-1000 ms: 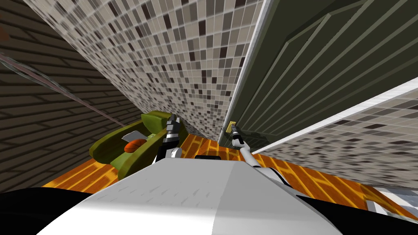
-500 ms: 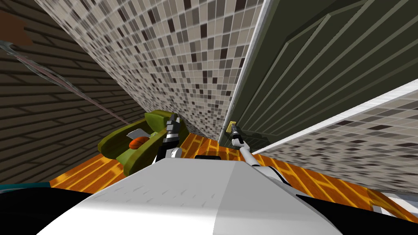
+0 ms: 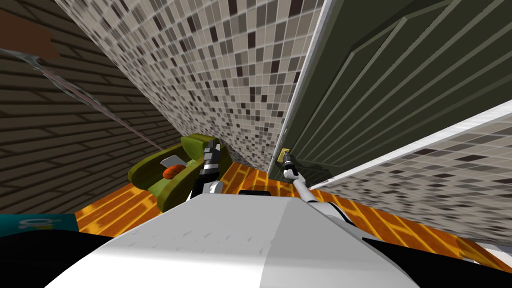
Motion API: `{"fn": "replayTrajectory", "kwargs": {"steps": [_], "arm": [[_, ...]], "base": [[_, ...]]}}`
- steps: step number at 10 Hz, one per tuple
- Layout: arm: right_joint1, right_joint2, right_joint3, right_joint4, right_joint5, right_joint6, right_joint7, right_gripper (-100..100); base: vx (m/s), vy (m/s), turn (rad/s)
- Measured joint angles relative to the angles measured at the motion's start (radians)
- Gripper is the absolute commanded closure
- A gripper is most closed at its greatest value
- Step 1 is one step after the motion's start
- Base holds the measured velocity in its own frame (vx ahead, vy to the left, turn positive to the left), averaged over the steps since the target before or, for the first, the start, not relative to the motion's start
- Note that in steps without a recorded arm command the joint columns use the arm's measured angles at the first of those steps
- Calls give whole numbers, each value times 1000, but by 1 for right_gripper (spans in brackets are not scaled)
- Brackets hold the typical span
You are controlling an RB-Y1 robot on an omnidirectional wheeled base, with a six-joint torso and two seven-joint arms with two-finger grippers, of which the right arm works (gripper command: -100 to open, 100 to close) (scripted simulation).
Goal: Pull the door open
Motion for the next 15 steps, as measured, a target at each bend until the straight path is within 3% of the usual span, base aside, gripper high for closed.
{"fn": "replayTrajectory", "kwargs": {"steps": [15], "arm": [[-51, -2, 18, 62, -89, -19, -354, 100]], "base": [[-41, -18, 43]]}}
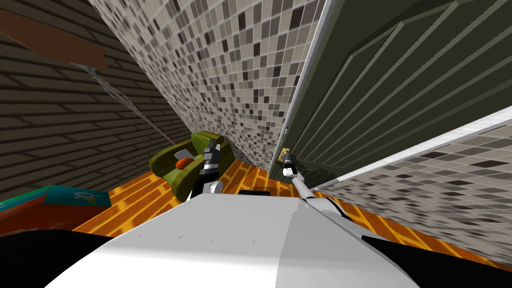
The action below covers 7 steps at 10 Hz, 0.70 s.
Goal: Pull the door open
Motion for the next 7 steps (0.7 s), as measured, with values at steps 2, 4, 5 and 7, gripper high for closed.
{"fn": "replayTrajectory", "kwargs": {"steps": [2, 4, 5, 7], "arm": [[-5, 0, 2, 5, -11, -2, -45, 100], [-13, -1, 5, 18, -21, -8, -90, 100], [-15, -1, 5, 19, -28, -8, -115, 100], [-24, 0, 8, 29, -41, -12, -166, 100]], "base": [[-40, -13, 37], [-37, -15, 38], [-56, -31, 67], [-38, -18, 36]]}}
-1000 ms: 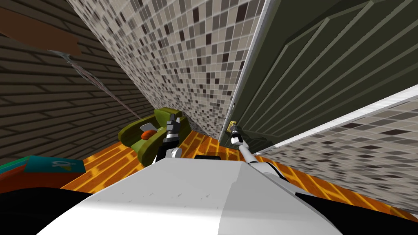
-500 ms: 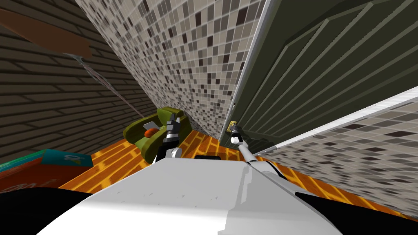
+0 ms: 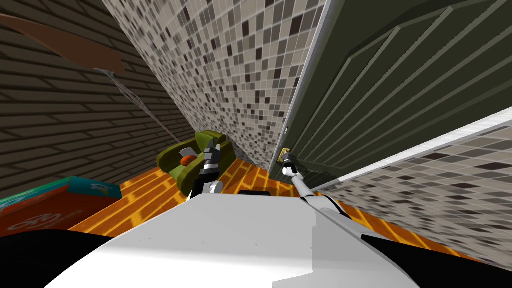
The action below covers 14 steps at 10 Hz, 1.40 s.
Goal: Pull the door open
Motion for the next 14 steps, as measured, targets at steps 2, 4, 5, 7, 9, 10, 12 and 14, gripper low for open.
{"fn": "replayTrajectory", "kwargs": {"steps": [2, 4, 5, 7, 9, 10, 12, 14], "arm": [[-2, -2, 2, 0, -10, 0, -46, 100], [-14, -2, 5, 17, -25, -6, -99, 100], [-20, -3, 7, 24, -29, -9, -124, 100], [-24, -3, 8, 28, -39, -10, -170, 100], [-32, -3, 7, 32, -54, -9, -219, 100], [-34, -2, 8, 33, -58, -8, -239, 100], [-49, -6, 18, 63, -64, -25, -293, 100], [-40, -3, 11, 40, -80, -15, -337, 100]], "base": [[-38, -12, 33], [-45, -21, 49], [-44, -15, 36], [-35, -16, 30], [-44, -24, 46], [-34, -16, 31], [-30, -11, 33], [-39, -23, 42]]}}
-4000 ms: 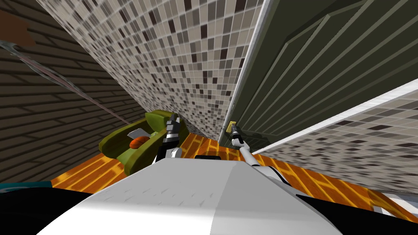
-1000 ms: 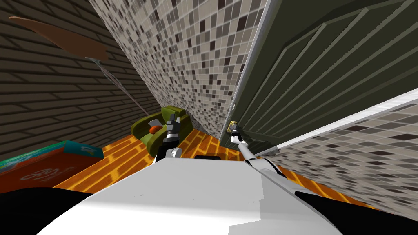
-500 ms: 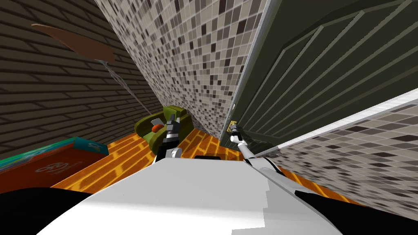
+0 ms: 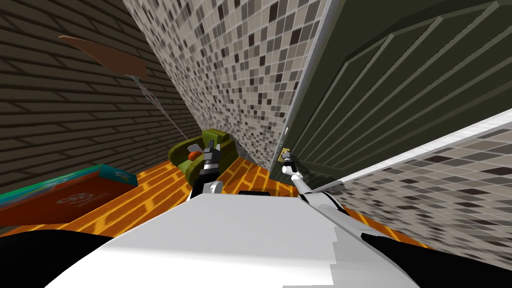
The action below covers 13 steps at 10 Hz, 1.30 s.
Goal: Pull the door open
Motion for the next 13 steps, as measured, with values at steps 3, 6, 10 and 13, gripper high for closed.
{"fn": "replayTrajectory", "kwargs": {"steps": [3, 6, 10, 13], "arm": [[-13, -3, 5, 17, -9, -4, -54, 100], [-19, -5, 9, 26, -23, -10, -121, 100], [-33, -9, 13, 43, -45, -15, -228, 100], [-31, -9, 10, 33, -66, -12, -309, 100]], "base": [[-29, -8, 22], [-32, -20, 38], [-38, -16, 34], [-44, -23, 34]]}}
